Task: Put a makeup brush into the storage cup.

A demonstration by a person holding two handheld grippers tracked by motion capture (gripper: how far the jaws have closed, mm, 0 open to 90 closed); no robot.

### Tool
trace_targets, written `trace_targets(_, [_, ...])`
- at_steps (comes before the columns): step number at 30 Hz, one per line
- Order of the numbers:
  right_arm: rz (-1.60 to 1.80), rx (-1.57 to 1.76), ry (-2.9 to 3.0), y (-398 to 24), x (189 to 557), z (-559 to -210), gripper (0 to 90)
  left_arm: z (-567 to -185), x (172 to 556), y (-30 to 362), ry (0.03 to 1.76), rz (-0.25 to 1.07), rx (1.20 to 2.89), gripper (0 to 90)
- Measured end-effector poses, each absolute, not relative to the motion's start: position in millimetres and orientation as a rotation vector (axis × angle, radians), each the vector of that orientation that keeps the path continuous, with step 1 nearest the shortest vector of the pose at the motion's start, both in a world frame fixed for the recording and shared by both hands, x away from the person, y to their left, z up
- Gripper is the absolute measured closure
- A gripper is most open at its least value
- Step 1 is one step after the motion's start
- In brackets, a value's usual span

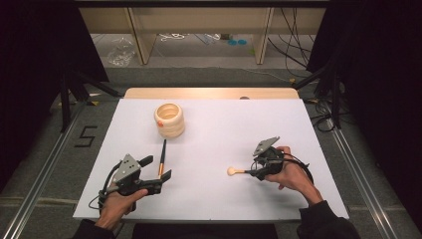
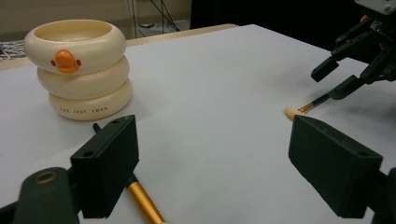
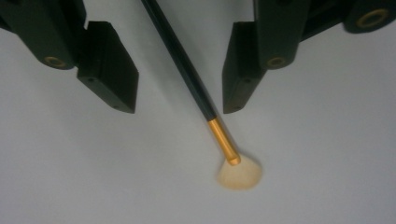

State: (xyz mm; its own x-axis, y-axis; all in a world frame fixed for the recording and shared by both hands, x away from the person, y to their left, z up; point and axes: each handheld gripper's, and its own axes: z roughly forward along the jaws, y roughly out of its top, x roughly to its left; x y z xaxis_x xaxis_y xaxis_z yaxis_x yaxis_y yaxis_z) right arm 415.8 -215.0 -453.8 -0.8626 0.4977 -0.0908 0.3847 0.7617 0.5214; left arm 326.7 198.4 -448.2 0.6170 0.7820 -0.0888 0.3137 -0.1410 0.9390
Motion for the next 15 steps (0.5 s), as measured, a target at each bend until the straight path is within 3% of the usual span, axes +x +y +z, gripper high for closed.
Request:
trace_targets(9, [0.624,0.612,2.855,-207.1,423.8,-454.4,66.9,-448.3,326.6,198.6,0.912,0.524,1.720,16.1])
trace_targets(15, [0.582,0.605,2.898,-202.6,429.5,-454.4,70.3,-448.9,327.2,198.9,0.921,0.514,1.707,16.1])
